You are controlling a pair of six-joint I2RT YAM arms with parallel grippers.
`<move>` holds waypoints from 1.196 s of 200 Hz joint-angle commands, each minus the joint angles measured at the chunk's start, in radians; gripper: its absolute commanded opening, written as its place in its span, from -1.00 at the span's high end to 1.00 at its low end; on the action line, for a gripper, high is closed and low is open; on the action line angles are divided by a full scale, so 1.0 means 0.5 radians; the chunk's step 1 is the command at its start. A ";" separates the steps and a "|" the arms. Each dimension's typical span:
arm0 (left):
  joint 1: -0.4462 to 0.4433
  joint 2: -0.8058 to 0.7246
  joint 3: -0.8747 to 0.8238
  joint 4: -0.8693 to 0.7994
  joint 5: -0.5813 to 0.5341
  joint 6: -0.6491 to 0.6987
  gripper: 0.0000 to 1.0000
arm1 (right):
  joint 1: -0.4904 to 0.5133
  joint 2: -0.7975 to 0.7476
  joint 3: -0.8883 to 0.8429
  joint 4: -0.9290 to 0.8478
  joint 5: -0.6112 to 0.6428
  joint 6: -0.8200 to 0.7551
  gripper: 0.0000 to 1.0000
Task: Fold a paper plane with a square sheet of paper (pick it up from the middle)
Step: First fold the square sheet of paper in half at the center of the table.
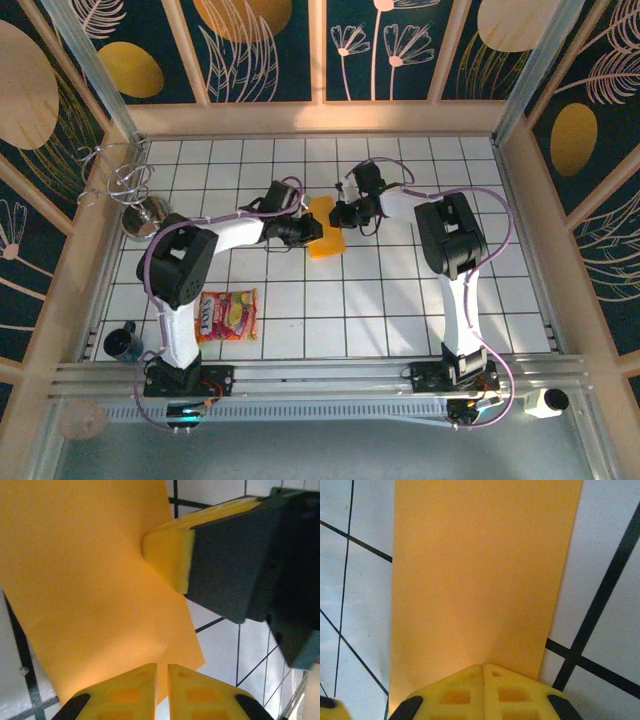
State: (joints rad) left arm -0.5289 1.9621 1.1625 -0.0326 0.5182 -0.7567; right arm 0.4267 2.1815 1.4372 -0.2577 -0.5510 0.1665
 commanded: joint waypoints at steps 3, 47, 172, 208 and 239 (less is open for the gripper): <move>-0.035 0.073 0.045 -0.052 0.085 0.012 0.72 | -0.066 0.221 -0.170 -0.417 0.436 0.011 0.87; -0.042 0.042 -0.140 -0.223 0.034 0.175 0.72 | -0.070 0.239 -0.168 -0.420 0.446 0.021 0.87; 0.004 -0.369 -0.176 -0.165 -0.171 0.214 0.69 | -0.018 0.070 -0.272 -0.271 0.325 0.287 0.89; 0.032 -0.239 -0.064 0.146 -0.233 -0.041 0.62 | 0.010 -0.085 -0.237 -0.096 0.153 0.508 0.89; 0.046 -0.066 0.093 0.182 -0.253 -0.124 0.61 | 0.009 -0.159 -0.200 0.023 0.051 0.637 0.88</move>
State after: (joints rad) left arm -0.5167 1.8622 1.1553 -0.0063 0.4065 -0.7471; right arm 0.4271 2.1242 1.3586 -0.1917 -0.5396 0.4042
